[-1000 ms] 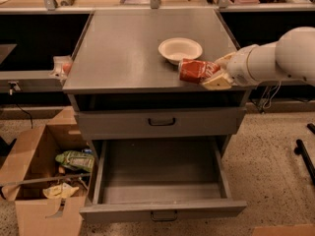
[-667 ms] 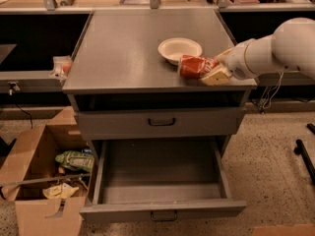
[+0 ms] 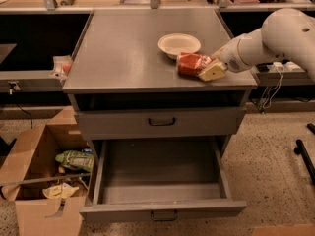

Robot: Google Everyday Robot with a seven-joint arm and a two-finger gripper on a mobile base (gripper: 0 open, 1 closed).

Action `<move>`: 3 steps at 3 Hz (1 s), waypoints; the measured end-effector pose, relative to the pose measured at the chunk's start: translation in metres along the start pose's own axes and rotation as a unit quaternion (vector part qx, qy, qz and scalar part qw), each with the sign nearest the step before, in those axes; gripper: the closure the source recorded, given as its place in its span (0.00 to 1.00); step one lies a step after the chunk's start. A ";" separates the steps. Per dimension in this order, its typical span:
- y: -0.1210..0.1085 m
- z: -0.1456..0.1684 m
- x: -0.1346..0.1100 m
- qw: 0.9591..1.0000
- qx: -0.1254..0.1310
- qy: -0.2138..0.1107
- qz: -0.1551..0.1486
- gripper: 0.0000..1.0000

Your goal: Pick coke can from middle drawer and place on counter

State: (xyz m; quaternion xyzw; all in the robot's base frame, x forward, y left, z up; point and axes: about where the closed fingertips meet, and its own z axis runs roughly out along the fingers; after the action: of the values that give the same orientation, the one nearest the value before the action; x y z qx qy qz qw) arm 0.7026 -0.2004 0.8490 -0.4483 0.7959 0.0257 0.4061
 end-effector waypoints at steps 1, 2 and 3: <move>-0.010 0.013 0.004 1.000 -0.009 0.006 0.007 1.00; -0.018 0.017 0.003 1.000 -0.013 0.007 0.009 1.00; -0.018 0.016 0.003 1.000 -0.013 0.007 0.009 1.00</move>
Offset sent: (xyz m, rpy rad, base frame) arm 0.0422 -0.0180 -0.0057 0.0151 0.0400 -0.0073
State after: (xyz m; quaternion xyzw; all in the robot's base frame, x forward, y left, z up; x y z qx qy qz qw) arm 0.7253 -0.2064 0.8424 -0.4460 0.8025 0.0366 0.3946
